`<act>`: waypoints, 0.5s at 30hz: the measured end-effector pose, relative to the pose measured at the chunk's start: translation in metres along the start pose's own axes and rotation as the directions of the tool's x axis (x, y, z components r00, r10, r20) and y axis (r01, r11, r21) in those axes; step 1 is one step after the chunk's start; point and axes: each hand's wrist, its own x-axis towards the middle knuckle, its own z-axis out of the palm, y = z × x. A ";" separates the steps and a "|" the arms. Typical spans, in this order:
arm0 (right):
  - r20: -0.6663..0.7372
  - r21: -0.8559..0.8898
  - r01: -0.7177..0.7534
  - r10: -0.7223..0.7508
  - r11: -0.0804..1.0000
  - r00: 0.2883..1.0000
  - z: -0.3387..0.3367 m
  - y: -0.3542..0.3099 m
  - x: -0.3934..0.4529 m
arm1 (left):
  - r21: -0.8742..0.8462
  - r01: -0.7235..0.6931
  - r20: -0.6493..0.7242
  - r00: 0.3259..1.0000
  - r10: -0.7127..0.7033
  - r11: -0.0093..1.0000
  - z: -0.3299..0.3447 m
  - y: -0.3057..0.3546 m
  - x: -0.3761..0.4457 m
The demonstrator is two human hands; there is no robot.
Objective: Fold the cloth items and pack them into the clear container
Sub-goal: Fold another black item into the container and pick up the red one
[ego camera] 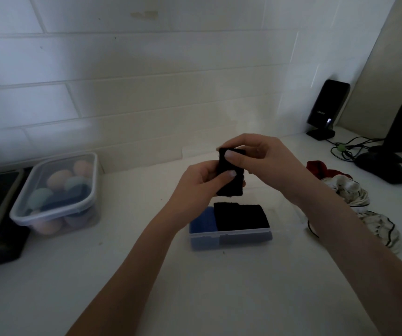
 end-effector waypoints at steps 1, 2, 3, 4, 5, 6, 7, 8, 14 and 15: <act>0.001 0.009 0.001 -0.002 1.000 1.000 0.000 -0.001 0.000 | 0.022 -0.009 -0.012 1.000 0.010 1.000 0.000 0.000 0.000; 0.003 0.022 0.000 0.000 1.000 1.000 -0.001 -0.002 0.000 | 0.046 -0.016 -0.022 1.000 0.017 0.999 0.000 0.000 0.000; 0.007 0.030 -0.002 0.002 1.000 1.000 -0.003 -0.002 0.000 | 0.064 -0.017 -0.027 0.999 0.019 0.998 0.001 0.000 0.000; 0.012 0.026 -0.004 0.004 1.000 1.000 -0.005 -0.004 -0.001 | 0.068 -0.014 -0.027 1.000 0.015 0.998 0.002 0.000 0.000; 0.019 0.020 -0.005 0.005 1.000 1.000 -0.007 -0.005 -0.002 | 0.065 -0.009 -0.027 1.000 0.011 0.998 0.003 -0.001 -0.001; 0.026 0.018 -0.005 0.005 1.000 1.000 -0.010 -0.006 -0.003 | 0.067 -0.005 -0.032 0.999 0.007 0.998 0.004 -0.001 -0.001; 0.032 0.017 -0.009 0.008 1.000 0.999 -0.013 -0.007 -0.004 | 0.082 -0.004 -0.043 0.999 0.007 0.997 0.005 -0.001 -0.001; 0.033 0.009 -0.014 0.014 1.000 0.999 -0.017 -0.009 -0.006 | 0.100 -0.003 -0.056 0.998 0.009 0.995 0.005 -0.001 -0.001; 0.025 -0.245 -0.088 0.097 0.966 0.995 -0.060 -0.010 -0.019 | 0.179 -0.039 -0.080 0.995 0.054 0.983 0.005 -0.004 -0.003; 0.030 -0.289 -0.114 0.128 0.951 0.991 -0.064 -0.006 -0.023 | 0.248 -0.066 -0.085 0.992 0.089 0.967 0.005 -0.006 -0.002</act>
